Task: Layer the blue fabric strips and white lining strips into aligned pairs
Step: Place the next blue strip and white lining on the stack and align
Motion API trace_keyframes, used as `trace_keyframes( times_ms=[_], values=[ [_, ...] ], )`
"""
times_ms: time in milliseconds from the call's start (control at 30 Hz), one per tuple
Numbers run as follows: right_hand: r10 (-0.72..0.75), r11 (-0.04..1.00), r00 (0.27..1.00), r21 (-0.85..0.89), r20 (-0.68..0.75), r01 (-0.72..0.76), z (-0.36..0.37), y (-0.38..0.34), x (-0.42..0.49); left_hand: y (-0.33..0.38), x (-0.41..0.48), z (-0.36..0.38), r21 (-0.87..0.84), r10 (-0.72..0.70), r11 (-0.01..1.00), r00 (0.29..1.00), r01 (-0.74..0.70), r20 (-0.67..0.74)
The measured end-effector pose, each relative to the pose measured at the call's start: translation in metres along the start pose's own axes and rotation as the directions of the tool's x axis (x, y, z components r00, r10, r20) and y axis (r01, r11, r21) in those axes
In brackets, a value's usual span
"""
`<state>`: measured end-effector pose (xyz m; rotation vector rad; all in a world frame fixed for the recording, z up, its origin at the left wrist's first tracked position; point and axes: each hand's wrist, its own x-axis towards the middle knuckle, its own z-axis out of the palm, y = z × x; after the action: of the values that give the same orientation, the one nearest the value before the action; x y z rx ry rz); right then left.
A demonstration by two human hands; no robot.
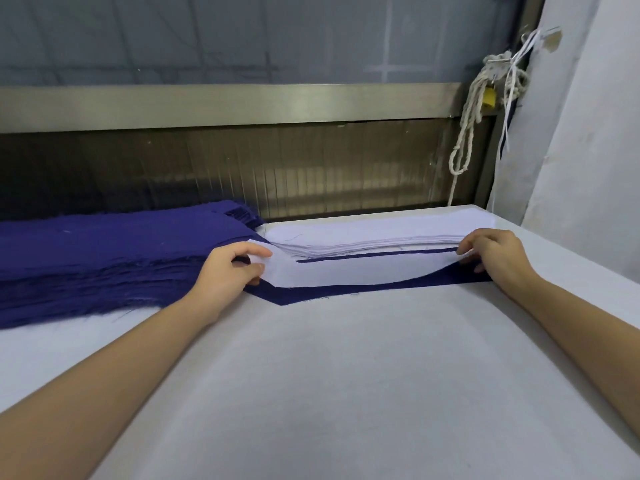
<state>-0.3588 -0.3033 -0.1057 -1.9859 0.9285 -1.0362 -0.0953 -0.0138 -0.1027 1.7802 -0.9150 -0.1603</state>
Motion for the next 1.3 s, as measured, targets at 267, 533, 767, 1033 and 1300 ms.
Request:
trace_keyframes(
  times_ms=[267,533,767,1033,1300],
  values=[
    [-0.045,0.979,0.999,-0.198,-0.006,0.043,0.002,0.002,0.000,-0.005,0.001,0.002,0.077,0.075,0.994,0.997,-0.073,-0.012],
    [-0.126,0.975,0.989,-0.194,-0.082,0.108,0.001,0.000,-0.002,-0.009,0.003,0.000,0.251,0.106,0.963,0.994,-0.102,-0.002],
    [-0.125,0.960,0.990,-0.261,-0.064,0.104,-0.002,0.003,0.000,-0.004,0.002,0.001,0.322,0.141,0.937,0.990,-0.139,0.018],
    [-0.047,0.944,0.998,-0.330,-0.052,0.028,-0.001,0.010,0.006,-0.001,0.000,0.000,0.363,0.163,0.916,0.985,-0.172,0.056],
    [-0.054,0.942,0.997,-0.333,-0.062,0.030,-0.001,0.006,0.003,-0.002,0.001,0.001,0.405,0.192,0.890,0.978,-0.208,0.081]
  ],
)
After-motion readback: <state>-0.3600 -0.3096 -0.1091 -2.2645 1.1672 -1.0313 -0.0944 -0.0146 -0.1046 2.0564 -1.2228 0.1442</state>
